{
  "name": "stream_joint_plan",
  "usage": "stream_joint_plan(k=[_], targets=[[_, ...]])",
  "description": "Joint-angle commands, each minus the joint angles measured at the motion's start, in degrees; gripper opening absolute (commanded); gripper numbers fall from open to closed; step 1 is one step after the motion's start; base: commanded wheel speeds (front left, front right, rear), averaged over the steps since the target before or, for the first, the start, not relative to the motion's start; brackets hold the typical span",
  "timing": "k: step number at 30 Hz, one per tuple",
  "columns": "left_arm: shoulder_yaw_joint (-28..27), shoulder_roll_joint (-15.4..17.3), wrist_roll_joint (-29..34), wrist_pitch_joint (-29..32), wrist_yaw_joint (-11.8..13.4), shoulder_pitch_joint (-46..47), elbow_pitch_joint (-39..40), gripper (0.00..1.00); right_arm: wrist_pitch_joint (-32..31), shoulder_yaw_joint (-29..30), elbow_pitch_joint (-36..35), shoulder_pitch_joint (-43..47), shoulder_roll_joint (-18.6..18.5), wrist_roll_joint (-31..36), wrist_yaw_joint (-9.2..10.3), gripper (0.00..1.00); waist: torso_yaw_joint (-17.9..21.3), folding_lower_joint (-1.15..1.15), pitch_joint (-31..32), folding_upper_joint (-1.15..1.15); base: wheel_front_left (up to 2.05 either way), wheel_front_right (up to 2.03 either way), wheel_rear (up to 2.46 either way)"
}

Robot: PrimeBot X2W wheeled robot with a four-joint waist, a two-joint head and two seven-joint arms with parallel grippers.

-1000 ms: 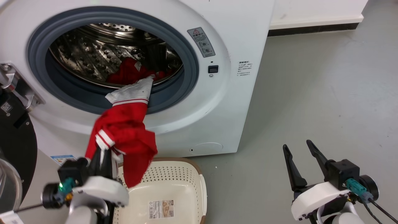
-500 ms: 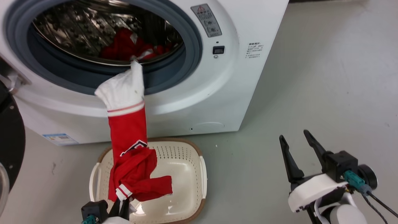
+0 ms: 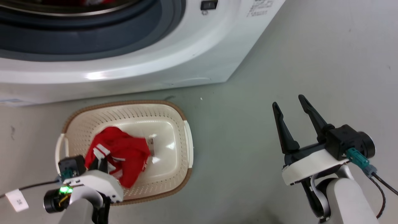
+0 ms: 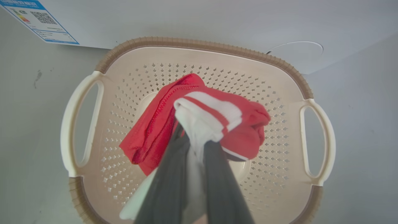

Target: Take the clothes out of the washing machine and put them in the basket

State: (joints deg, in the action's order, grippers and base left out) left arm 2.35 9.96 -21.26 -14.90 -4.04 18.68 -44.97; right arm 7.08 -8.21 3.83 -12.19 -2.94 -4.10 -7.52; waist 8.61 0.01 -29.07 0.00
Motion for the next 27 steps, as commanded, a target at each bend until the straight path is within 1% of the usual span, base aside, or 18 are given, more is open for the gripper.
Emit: stream_joint_plan(k=[1, 2, 8, 13, 16, 17, 18, 19, 22, 27], targets=[[-0.26, 0.68, 0.73, -0.38, -0.39, 2.45, -1.2, 0.0, 0.51, -0.37, -0.13, -1.59, 0.13, -0.39, 0.05, 1.0, 2.32, -0.01, -5.76, 0.0, 0.0, 0.0, 0.0], [-0.78, 2.05, 1.36, -0.34, -0.71, 6.84, -4.59, 0.0, 1.17, -1.27, -0.28, -3.08, 0.13, -0.86, 0.06, 1.0, 3.48, -0.01, -9.17, 0.0, 0.0, 0.0, 0.0], [-1.51, 3.88, 1.91, -0.29, -0.89, 13.33, -12.63, 0.0, 3.02, -3.44, 0.89, -5.62, 0.13, -2.18, 0.05, 1.0, 5.87, -0.01, -14.19, 0.0, 0.0, 0.0, 0.0], [-2.06, 5.13, 1.83, -0.29, -1.05, 16.18, -16.93, 0.0, 4.19, -4.88, 2.2, -7.03, 0.13, -2.99, 0.05, 1.0, 7.49, -0.01, -16.34, 0.0, 0.0, 0.0, 0.0], [-2.23, 5.07, 2.02, -0.29, -0.82, 16.82, -18.81, 0.0, 4.69, -5.14, 3.3, -7.32, 0.13, -3.4, 0.06, 1.0, 7.82, -0.01, -16.38, 0.0, 0.0, 0.0, 0.0], [-2.32, 4.99, 1.93, -0.3, -0.93, 17.04, -19.09, 0.04, 4.89, -5.11, 3.62, -7.48, 0.12, -3.43, 0.06, 1.0, 7.82, -0.01, -16.16, 0.0, 0.0, 0.0, 0.0], [-2.4, 4.97, 1.93, -0.3, -0.95, 17.05, -19.6, 0.34, 5.02, -5.08, 3.98, -7.61, 0.13, -3.45, 0.05, 1.0, 7.76, -0.01, -15.84, 0.0, 0.0, 0.0, 0.0], [-1.99, 4.92, 2.34, -0.3, -1.01, 16.76, -20.67, 1.0, 5.05, -5.1, 4.47, -7.72, 0.13, -3.51, 0.05, 1.0, 7.69, -0.01, -15.32, 0.0, 0.0, 0.0, 0.0], [-2.12, 4.2, 2.19, -0.3, -1.01, 16.19, -21.25, 1.0, 5.35, -4.72, 5.38, -7.74, 0.12, -3.18, 0.05, 1.0, 6.92, -0.01, -13.07, 0.0, 0.0, 0.0, 0.0], [-2.75, 2.25, 1.89, -0.3, -1.58, 13.72, -20.23, 1.0, 5.14, -3.58, 6.85, -6.48, 0.1, -2.02, 0.06, 1.0, 4.79, -0.01, -7.02, 0.0, 0.0, 0.0, 0.0]])
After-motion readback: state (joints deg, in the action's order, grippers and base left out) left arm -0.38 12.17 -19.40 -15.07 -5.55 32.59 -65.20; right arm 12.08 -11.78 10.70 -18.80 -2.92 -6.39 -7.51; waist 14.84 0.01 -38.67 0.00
